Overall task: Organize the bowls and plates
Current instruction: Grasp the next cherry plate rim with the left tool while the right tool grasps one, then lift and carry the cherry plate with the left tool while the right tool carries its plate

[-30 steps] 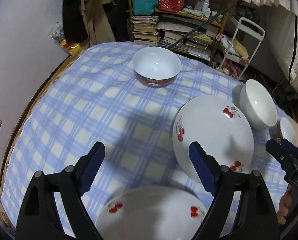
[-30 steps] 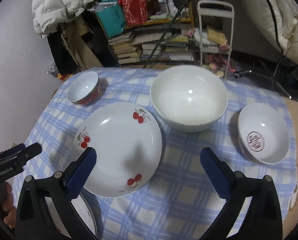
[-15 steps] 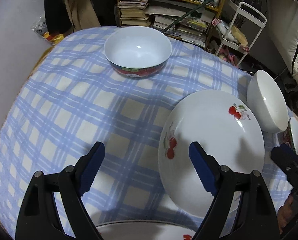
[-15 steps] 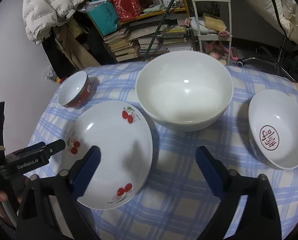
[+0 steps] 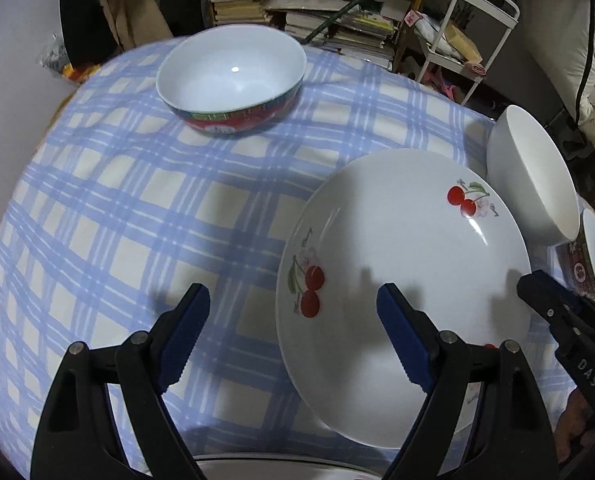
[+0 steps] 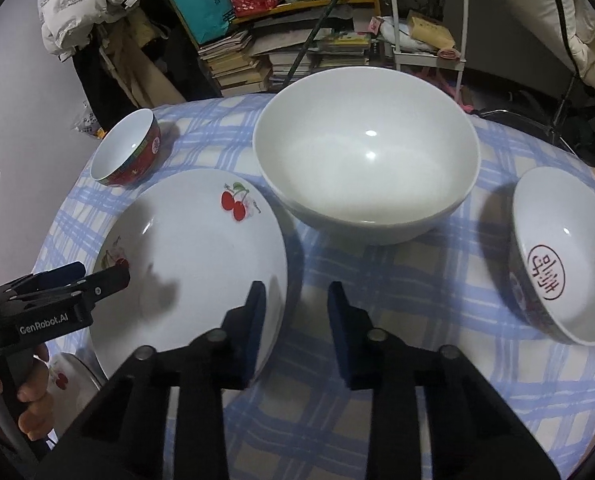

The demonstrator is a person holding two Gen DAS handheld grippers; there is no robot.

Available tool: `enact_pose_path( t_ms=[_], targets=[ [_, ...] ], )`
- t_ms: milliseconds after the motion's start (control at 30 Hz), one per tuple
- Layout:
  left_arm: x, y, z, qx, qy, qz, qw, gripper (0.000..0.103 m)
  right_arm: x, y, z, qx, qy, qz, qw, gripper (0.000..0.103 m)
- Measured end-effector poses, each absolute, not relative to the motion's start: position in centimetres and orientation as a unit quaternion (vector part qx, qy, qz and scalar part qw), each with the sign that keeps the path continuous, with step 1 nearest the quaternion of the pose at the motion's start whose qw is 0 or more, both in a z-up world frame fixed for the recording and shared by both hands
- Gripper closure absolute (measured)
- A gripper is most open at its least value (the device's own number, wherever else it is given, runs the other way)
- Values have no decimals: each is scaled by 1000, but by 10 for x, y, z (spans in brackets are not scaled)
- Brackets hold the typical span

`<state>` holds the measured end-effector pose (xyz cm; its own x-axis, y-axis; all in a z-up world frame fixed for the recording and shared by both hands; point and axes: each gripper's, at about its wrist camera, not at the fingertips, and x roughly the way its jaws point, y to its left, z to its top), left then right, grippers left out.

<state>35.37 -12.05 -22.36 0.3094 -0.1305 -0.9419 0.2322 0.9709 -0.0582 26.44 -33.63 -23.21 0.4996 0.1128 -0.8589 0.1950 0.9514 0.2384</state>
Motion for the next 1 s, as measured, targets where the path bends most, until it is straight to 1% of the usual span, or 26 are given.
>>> enact_pose_path(
  t_ms=[33, 67, 133, 167, 200, 233, 300, 500, 667, 767, 867, 1000],
  targets=[
    [354, -120, -225, 39, 581, -115, 805, 29, 264, -336, -233, 156, 499, -19, 852, 83],
    [354, -120, -227, 38, 585, -117, 802, 32, 265, -335, -235, 161, 500, -13, 851, 85],
    [352, -121, -230, 40, 588, -120, 799, 47, 266, -335, -239, 174, 501, -4, 848, 88],
    [350, -122, -230, 48, 583, -115, 803, 52, 266, -335, -241, 177, 502, -1, 847, 89],
    [348, -122, -230, 51, 580, -115, 805, 64, 266, -334, -242, 177, 502, 1, 847, 91],
    [346, -122, -230, 50, 578, -120, 806, 73, 267, -333, -243, 175, 502, 4, 847, 92],
    [345, -120, -230, 37, 579, -129, 804, 79, 267, -331, -244, 173, 503, 5, 847, 93],
    [345, -105, -230, -10, 581, -140, 802, 85, 267, -332, -244, 179, 500, 10, 847, 93],
    [347, -101, -229, -34, 590, -143, 794, 86, 269, -334, -249, 190, 499, 13, 845, 92],
    [348, -94, -227, -58, 594, -151, 788, 86, 272, -335, -256, 207, 508, 26, 835, 88],
    [346, -98, -224, -40, 590, -158, 791, 86, 271, -337, -259, 224, 506, 30, 832, 88],
    [345, -103, -225, -20, 588, -151, 794, 86, 271, -335, -258, 215, 508, 30, 834, 88]
  ],
)
